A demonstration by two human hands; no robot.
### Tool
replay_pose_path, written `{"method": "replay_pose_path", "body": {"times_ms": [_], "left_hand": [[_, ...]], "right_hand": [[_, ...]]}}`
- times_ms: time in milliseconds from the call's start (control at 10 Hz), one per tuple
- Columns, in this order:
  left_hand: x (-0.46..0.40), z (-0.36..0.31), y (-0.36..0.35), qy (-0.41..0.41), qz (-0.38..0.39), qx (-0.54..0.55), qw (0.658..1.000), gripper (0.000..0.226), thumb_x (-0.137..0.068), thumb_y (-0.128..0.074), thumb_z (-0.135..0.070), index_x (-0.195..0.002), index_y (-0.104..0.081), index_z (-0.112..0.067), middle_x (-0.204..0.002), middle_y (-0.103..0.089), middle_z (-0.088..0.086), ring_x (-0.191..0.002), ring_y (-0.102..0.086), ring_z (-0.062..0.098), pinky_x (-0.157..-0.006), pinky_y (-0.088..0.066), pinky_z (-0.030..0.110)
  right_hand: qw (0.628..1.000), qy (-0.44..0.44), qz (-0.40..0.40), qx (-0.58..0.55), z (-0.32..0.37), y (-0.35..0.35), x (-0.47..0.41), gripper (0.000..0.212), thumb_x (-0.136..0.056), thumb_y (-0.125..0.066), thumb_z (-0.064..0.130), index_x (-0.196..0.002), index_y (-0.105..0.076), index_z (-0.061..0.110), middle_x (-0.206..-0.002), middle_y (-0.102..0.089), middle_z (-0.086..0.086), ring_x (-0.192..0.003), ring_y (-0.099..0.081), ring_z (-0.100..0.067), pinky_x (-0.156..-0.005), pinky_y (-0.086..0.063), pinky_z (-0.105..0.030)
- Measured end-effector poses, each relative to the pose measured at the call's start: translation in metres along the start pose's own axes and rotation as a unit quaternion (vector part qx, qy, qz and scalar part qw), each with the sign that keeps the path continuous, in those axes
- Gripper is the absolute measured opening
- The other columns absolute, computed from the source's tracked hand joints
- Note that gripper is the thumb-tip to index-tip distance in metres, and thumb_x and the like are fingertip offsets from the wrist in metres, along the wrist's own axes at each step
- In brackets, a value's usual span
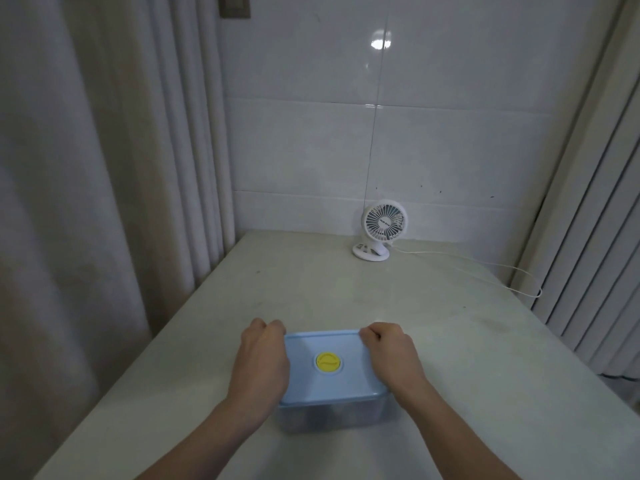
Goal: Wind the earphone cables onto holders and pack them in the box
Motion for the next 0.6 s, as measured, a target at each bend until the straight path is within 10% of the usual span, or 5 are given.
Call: {"method": "replay_pose_path", "body": {"times_ms": [500,600], "left_hand": [[-0.0039,-0.0036,0.0024,0.031,0.006,-0.054,0.998,0.027,-0.099,-0.035,-0.034,-0.106,-0.055,-0.018,-0.115,-0.055,0.009,-0.107,-0.059,0.037,-0.085,-0.046,0.042],[-0.0033,-0.0049,0.0018,0.030,-0.001,-0.070,0.997,0.027,-0.099,-0.035,-0.034,-0.105,-0.055,-0.017,-0.115,-0.054,0.009,-0.107,-0.059,0.036,-0.085,-0.046,0.042]], "right_hand": [[0.999,0.013,-0.034,-0.007,-0.0005,0.0009,0.0068,0.033,-0.093,-0.050,0.038,-0.069,-0.057,0.017,-0.091,-0.070,-0.017,-0.092,-0.063,-0.037,-0.076,-0.048,-0.037],[1.000,0.006,-0.024,0.016,-0.0021,0.0082,0.0071,0.037,-0.092,-0.048,0.050,-0.096,-0.067,0.019,-0.106,-0.071,-0.013,-0.105,-0.063,-0.033,-0.088,-0.049,-0.038]]}}
Point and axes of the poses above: each hand's wrist, its own x-axis away from the middle knuckle, its own y-axis out of the back of the hand, z = x × y, the point moved 10 cm from there along -x, towards the middle knuckle
